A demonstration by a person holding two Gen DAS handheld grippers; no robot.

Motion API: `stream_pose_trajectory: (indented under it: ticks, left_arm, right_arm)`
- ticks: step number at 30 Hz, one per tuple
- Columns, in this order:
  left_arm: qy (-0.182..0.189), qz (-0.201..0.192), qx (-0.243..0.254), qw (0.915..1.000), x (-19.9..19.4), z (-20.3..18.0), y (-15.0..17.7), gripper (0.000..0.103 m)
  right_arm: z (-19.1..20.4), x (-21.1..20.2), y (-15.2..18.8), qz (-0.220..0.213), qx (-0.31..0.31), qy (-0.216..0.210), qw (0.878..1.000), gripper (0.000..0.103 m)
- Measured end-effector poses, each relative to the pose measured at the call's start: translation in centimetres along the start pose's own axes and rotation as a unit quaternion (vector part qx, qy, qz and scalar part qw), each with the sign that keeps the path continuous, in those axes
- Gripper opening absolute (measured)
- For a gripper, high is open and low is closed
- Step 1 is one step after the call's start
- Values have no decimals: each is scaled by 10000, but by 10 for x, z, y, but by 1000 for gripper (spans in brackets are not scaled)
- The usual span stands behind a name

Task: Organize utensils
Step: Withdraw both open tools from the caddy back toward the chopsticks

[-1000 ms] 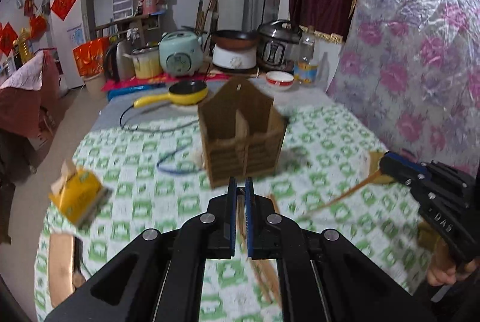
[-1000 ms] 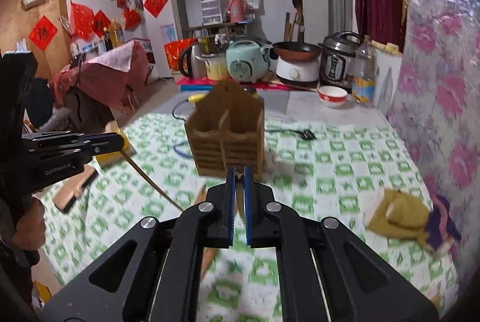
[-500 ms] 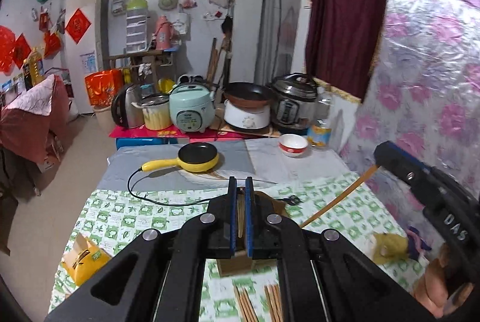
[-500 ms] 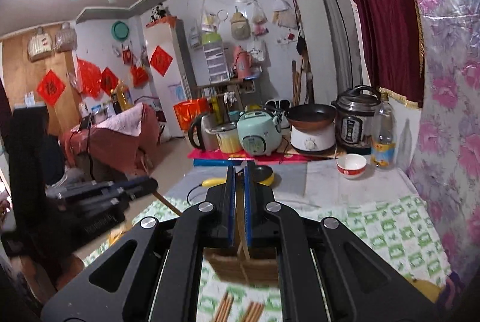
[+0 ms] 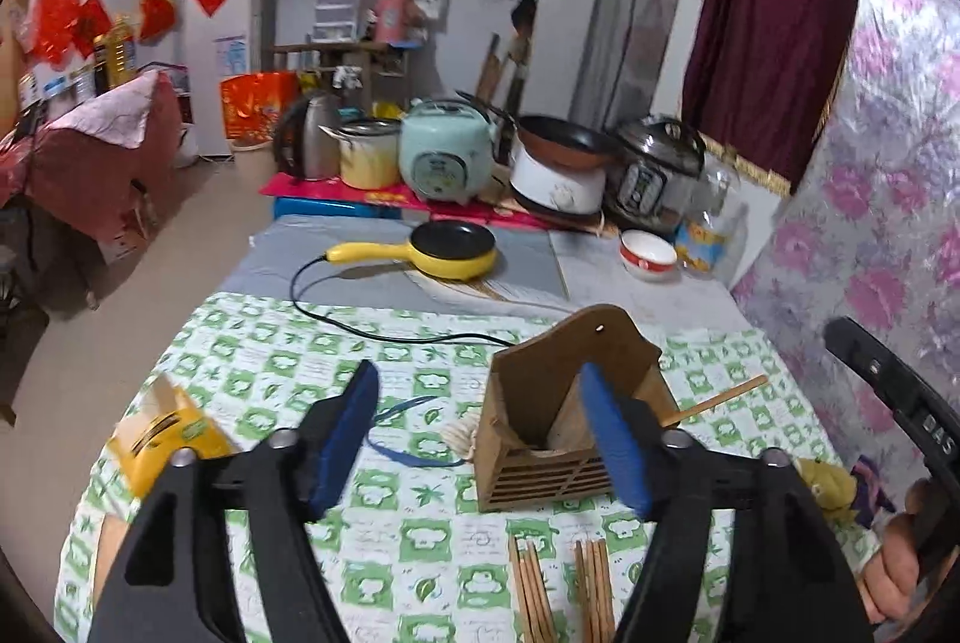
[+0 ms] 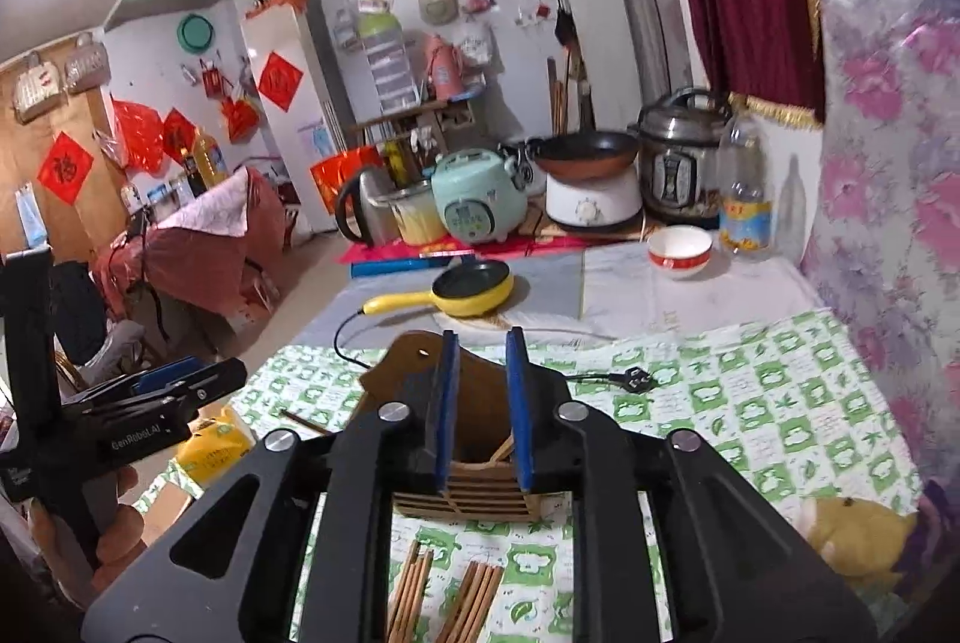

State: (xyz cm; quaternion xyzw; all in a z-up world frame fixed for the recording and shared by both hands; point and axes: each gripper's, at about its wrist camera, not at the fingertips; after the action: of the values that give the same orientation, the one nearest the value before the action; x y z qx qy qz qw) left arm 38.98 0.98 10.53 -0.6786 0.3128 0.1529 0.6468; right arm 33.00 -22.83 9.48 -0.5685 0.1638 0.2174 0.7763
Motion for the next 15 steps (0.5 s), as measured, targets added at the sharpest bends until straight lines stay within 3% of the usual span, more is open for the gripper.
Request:
stream_pose_trajectory:
  ticks: [4,7,12,15]
  left_arm:
    - [-1,-84,-274,9996,-32,13,16,85]
    - [5,-29,-367,9993,-48,19,35,90]
    - [-113,195,-195,9996,-62,20,98,93]
    - [-180,452,21,9988,-56,16,143,94]
  right_arm:
    - [9,-38,13,-94,-65,-35,9999,28]
    - [11,-64,31,-107,-46,-70,9999,38]
    - [9,-97,87,-32,-108,-92,9999,56]
    - [4,-100,126,144,-208,-22,9997,59]
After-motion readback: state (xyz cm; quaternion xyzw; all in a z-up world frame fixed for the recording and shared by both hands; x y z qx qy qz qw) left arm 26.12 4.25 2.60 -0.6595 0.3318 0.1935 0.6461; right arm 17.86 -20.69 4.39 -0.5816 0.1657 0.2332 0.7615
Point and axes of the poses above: each gripper's, at about its wrist camera, not at the fingertips, and x roughly the way its jaws point, z to its left, y to its underside, and after that the axes turned 3 degrees about x, right-handed
